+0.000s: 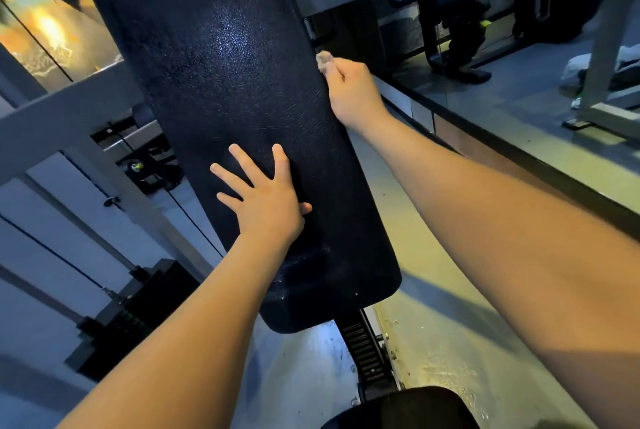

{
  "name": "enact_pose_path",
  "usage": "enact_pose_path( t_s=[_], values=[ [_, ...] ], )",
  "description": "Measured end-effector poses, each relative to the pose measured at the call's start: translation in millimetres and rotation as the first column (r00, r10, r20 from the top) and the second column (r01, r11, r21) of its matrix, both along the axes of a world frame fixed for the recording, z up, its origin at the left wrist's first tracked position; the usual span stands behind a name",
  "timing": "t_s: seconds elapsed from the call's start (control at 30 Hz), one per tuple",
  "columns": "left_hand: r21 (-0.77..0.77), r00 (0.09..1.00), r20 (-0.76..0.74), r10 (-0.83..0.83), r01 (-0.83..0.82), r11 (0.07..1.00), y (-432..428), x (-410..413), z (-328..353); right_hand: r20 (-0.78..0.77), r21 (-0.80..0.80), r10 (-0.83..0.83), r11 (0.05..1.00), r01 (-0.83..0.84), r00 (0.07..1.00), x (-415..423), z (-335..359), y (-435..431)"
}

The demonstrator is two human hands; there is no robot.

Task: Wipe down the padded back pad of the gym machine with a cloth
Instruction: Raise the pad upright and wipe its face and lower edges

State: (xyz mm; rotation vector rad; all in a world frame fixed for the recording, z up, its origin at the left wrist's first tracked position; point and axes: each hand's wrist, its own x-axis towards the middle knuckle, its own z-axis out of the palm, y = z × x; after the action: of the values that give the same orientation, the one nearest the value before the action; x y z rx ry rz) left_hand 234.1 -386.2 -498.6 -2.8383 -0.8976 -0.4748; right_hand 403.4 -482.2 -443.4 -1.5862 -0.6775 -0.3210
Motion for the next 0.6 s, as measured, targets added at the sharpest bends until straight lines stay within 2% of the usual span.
enact_pose_path(
  t_s=[0.37,0.43,0.53,0.6],
  values=[
    [-0.007,1.0,0.012,-0.01,0.01,1.0,2.2,1.6,-3.2,-0.2,-0.202,0.038,0.976,-0.079,0.979,-81.3,-211.7,-67.5],
    [-0.007,1.0,0.009,-0.008,0.008,1.0,1.2,1.0,-1.8,-0.189,-0.209,0.024,0.976,-0.065,0.982,-73.2,-193.4,-61.4],
    [-0.007,1.0,0.016,-0.015,0.015,1.0,1.3,-1.4,-1.4,-0.139,-0.115,0.007,0.993,-0.023,0.99,-60.3,-122.9,-45.2],
    [0.002,0.999,0.029,-0.022,0.022,1.0,2.7,-3.4,-4.4,-0.102,-0.062,-0.006,0.998,-0.001,0.995,-59.0,-99.2,-37.7]
  ],
)
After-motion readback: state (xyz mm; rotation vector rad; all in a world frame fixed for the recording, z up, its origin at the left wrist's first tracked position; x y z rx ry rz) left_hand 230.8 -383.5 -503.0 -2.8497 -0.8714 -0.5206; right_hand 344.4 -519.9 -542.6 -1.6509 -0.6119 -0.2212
